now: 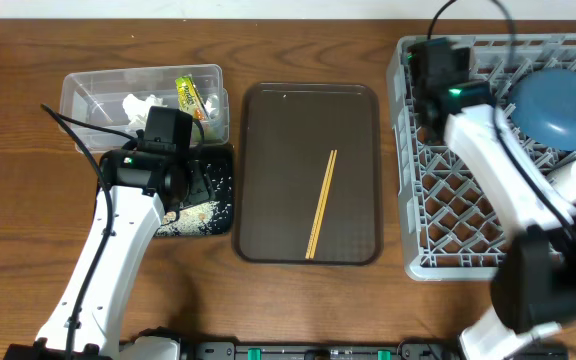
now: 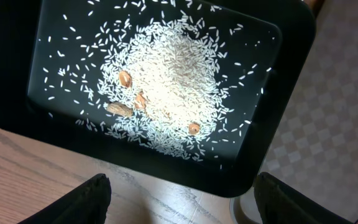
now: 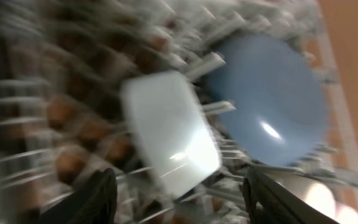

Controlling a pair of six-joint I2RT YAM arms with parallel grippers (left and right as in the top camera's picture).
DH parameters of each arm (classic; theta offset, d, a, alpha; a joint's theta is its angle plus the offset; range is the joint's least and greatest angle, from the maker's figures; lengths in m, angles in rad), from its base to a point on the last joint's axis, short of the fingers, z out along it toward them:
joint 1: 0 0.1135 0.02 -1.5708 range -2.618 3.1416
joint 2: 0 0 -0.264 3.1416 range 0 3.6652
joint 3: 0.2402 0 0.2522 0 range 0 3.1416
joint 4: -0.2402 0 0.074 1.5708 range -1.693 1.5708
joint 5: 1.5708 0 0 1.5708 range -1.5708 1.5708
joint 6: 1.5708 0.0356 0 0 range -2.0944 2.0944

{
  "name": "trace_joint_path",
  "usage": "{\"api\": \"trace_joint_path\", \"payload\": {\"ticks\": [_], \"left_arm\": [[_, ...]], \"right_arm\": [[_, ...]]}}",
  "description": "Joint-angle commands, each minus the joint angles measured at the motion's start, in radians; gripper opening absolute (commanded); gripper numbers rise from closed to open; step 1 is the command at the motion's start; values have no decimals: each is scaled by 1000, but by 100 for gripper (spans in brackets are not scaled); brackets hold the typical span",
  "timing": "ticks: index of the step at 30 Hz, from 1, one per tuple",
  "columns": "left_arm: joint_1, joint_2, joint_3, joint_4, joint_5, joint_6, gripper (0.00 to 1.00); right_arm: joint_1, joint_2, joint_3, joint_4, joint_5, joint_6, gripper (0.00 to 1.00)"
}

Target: Sort waste into correct bins and load items into the dishwasher rack

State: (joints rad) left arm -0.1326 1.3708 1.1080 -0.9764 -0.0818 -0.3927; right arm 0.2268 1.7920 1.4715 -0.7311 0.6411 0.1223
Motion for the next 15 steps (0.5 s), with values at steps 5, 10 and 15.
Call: {"api": "trace_joint_path", "payload": {"ticks": [5, 10, 15], "left_arm": [[5, -5, 2, 2, -5, -6, 77], [5, -5, 2, 2, -5, -6, 77], [5, -5, 2, 2, -5, -6, 77]], "right_arm": [[66, -133, 0, -29, -734, 46, 65], [163, -87, 0, -116, -761, 164, 65], [264, -12, 0, -191, -710, 291, 59]]}}
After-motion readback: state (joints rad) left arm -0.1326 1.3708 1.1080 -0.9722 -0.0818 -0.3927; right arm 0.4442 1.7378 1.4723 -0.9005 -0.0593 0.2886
